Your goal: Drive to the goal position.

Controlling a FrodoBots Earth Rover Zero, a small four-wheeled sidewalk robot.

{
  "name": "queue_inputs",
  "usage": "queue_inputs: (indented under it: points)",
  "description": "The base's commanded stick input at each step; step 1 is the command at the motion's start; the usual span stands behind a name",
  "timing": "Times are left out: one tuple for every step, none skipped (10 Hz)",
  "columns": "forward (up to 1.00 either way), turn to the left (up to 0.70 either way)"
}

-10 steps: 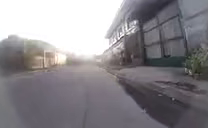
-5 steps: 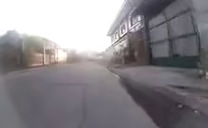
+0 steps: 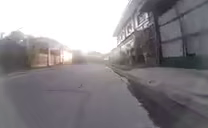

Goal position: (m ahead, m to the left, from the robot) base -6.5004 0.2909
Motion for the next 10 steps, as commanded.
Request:
queue_inputs:
  points:
    - [1.00,0.01]
    - [1.00,0.01]
    - [1.00,0.01]
    - [1.00,0.01]
    - [1.00,0.01]
    - [1.00,0.01]
    - [1.00,0.01]
    - [1.00,0.01]
    - [1.00,0.01]
    - [1.00,0.01]
